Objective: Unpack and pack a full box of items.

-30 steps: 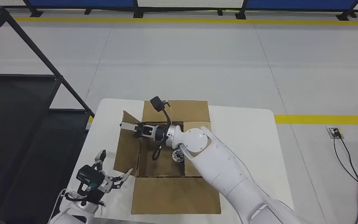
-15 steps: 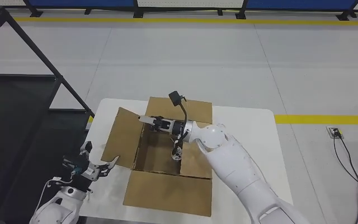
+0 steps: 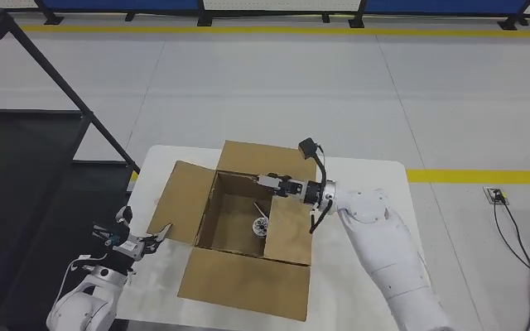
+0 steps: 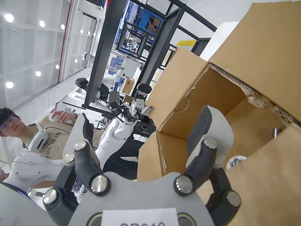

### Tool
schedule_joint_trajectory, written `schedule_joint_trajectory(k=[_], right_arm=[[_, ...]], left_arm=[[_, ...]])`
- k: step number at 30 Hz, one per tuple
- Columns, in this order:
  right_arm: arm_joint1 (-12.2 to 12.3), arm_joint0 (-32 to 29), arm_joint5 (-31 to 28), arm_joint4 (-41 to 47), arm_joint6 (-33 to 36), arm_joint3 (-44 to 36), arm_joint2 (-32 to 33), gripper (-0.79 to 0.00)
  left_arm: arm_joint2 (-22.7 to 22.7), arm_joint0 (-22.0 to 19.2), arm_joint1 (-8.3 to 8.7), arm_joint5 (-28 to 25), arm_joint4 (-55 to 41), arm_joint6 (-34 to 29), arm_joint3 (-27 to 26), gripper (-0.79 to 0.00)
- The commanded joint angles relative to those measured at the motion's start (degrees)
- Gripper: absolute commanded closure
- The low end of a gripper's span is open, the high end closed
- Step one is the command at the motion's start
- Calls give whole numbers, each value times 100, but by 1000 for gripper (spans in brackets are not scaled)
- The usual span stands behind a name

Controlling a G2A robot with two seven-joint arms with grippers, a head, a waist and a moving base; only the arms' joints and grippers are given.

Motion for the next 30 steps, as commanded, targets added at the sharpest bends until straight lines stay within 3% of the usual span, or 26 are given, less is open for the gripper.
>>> schedule_joint_trajectory(k=[1, 9, 22, 30], right_arm=[[81, -258, 43, 58, 115, -389, 201, -785], [280, -839, 180, 237, 246, -1233, 631, -785], [466, -1107, 91, 516, 221, -1502, 859, -785], [564, -1196, 59, 615, 192, -1498, 920, -785]], left_arm=[[7, -27, 1, 9, -6, -41, 50, -785], [72, -137, 8, 42, 51, -293, 267, -785], [206, -103, -5, 273, 99, -450, 284, -785], [138, 103, -32, 696, -39, -287, -164, -785]])
